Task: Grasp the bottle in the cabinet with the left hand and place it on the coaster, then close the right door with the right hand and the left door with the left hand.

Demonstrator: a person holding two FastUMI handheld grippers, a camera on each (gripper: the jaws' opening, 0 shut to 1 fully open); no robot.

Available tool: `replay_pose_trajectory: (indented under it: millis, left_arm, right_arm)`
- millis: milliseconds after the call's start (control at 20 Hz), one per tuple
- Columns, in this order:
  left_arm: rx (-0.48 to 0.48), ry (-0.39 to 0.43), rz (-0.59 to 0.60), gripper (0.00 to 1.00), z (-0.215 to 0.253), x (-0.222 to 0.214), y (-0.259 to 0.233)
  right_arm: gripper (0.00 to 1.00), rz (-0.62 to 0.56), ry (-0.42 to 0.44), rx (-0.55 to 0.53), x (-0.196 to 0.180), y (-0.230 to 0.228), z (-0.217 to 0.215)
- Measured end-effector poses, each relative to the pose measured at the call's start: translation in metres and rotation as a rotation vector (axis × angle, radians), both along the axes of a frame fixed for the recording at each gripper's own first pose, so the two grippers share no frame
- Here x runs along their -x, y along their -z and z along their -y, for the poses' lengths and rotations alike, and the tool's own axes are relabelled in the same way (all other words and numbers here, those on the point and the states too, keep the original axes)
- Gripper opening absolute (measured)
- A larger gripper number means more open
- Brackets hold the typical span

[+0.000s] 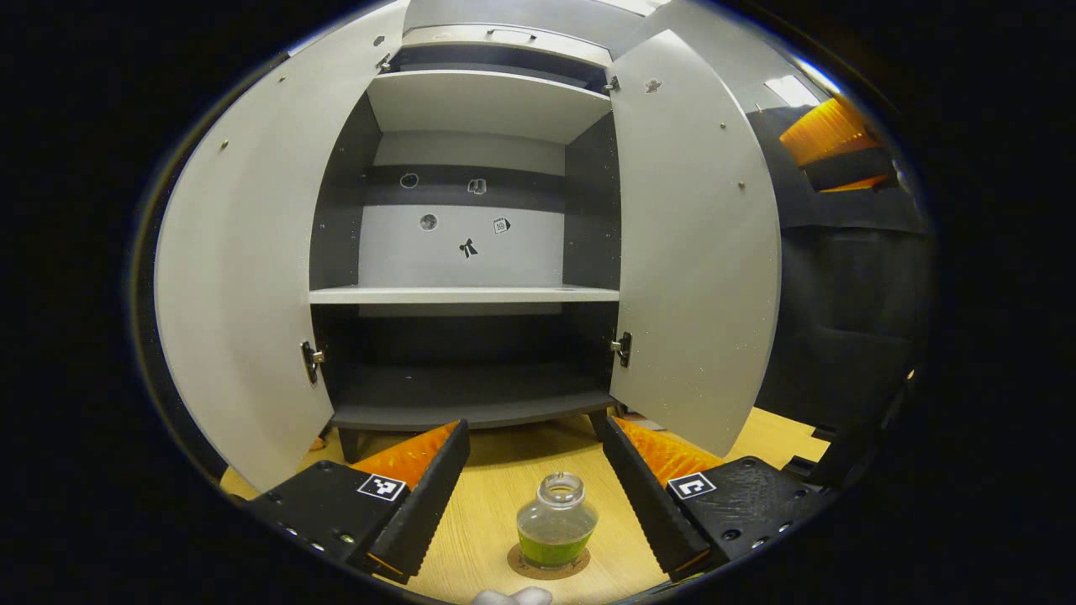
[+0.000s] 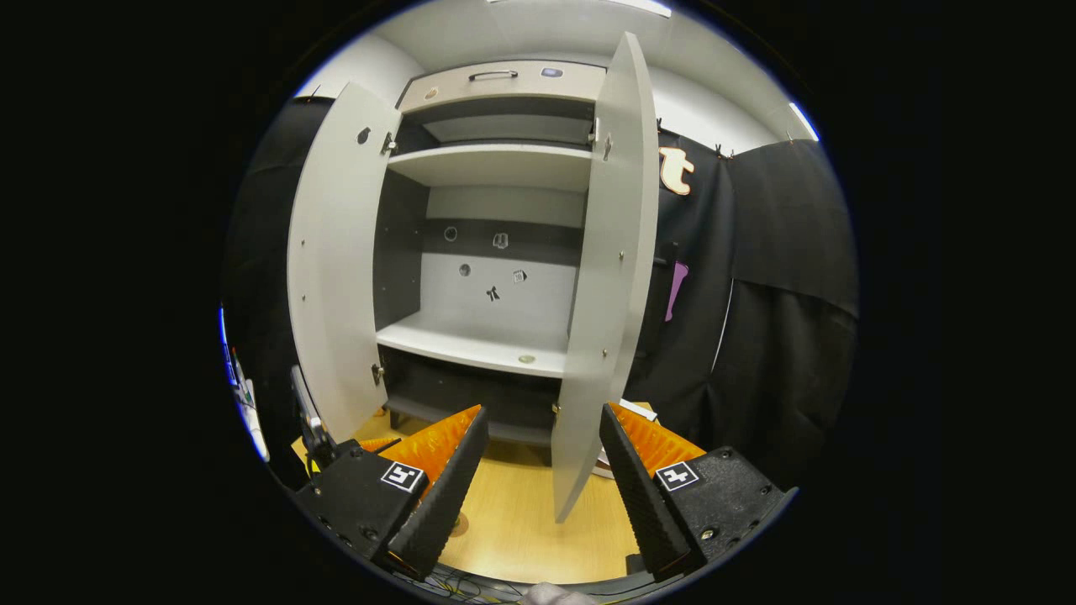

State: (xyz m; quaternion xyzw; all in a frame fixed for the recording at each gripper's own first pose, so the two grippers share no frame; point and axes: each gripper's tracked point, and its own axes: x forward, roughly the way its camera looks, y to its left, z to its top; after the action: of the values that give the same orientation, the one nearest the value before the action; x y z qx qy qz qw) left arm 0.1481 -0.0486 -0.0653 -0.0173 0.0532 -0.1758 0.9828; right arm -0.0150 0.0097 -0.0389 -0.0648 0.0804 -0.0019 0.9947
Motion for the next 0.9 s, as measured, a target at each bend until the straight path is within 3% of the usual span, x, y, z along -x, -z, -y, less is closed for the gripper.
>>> replay_pose_trajectory:
  millis: [350,550,900]
  left_arm:
    - [-0.011,-0.059,0.065,0.95,-0.032,0.004,-0.107]
    - [-0.013,-0.138,0.089,0.96,-0.071,0.020,-0.150]
    - [-0.044,-0.278,0.090,0.96,-0.131,0.064,-0.163]
  right_arm:
    - [0.82,0.088,-0.020,-0.034,-0.005,-0.025,-0.005]
    - [0.82,0.123,-0.018,-0.073,-0.007,-0.033,0.001]
    - [0.82,0.100,0.001,-0.088,-0.014,-0.022,0.019]
